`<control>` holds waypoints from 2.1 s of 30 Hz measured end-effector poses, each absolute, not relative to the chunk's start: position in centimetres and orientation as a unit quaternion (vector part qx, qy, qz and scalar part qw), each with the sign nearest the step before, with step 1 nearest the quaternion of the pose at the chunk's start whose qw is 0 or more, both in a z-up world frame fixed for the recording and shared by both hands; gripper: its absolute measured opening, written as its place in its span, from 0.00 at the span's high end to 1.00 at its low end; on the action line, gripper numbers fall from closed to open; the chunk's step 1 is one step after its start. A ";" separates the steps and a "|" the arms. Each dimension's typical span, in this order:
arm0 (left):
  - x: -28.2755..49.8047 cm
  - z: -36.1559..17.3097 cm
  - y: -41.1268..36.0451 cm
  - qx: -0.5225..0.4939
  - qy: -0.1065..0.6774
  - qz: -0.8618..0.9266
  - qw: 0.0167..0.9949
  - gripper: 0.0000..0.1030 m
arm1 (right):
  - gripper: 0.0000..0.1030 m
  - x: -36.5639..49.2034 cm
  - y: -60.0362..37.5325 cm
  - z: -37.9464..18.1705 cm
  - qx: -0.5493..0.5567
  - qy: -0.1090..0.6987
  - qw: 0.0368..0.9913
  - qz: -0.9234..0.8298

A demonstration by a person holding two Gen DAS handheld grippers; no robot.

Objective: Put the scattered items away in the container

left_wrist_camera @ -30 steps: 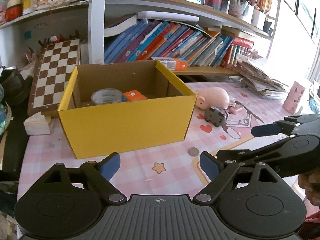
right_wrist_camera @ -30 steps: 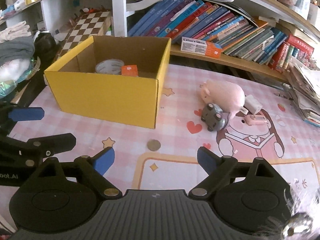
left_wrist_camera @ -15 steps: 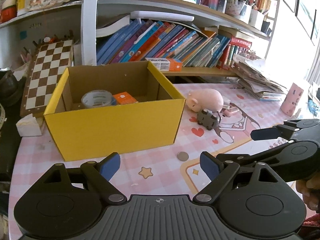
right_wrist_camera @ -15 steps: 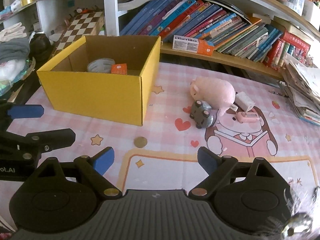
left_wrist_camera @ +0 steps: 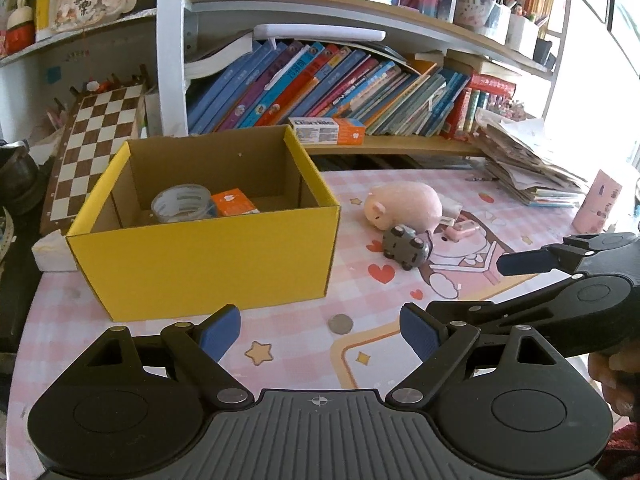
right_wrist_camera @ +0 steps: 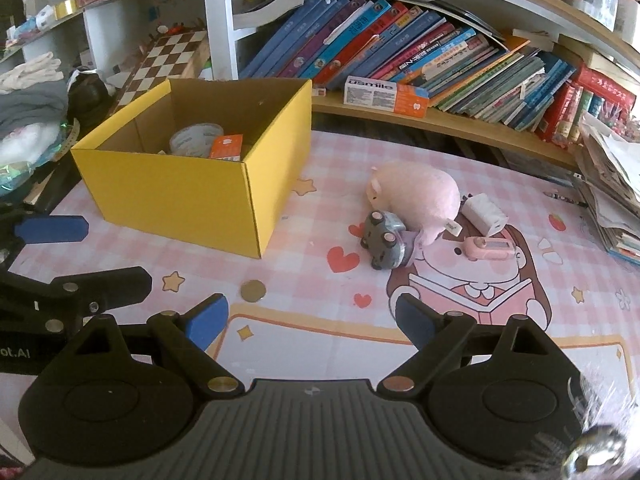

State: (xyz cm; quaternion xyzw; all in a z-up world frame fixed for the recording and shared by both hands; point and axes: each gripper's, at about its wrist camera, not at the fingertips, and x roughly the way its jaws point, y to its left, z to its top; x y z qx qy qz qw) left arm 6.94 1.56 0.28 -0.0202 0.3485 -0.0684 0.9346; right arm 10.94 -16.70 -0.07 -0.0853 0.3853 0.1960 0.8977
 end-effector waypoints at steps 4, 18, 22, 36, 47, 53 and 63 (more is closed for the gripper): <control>7.1 0.4 0.1 -0.019 0.348 -0.060 0.935 0.13 | 0.12 11.5 -18.1 0.0 -0.085 0.383 0.896 0.206; 8.1 0.2 -5.1 -0.020 0.354 -0.039 0.934 0.14 | 0.12 13.4 -23.1 -0.5 -0.079 0.387 0.889 0.233; 8.6 0.0 -6.7 -0.022 0.359 -0.037 0.932 0.13 | 0.12 13.8 -24.7 -0.6 -0.076 0.390 0.887 0.235; 11.1 -0.6 -11.8 -0.006 0.372 -0.054 0.926 0.14 | 0.12 15.7 -30.1 -1.2 -0.050 0.402 0.888 0.218; 13.8 -1.1 -14.0 0.012 0.376 -0.063 0.924 0.14 | 0.12 18.2 -32.5 -1.7 -0.022 0.411 0.888 0.204; 15.5 -1.3 -14.5 0.015 0.377 -0.068 0.923 0.14 | 0.12 20.0 -33.1 -2.1 -0.013 0.417 0.887 0.198; 18.0 -2.2 -14.8 0.011 0.379 -0.067 0.923 0.14 | 0.12 22.8 -33.9 -2.9 -0.014 0.418 0.889 0.186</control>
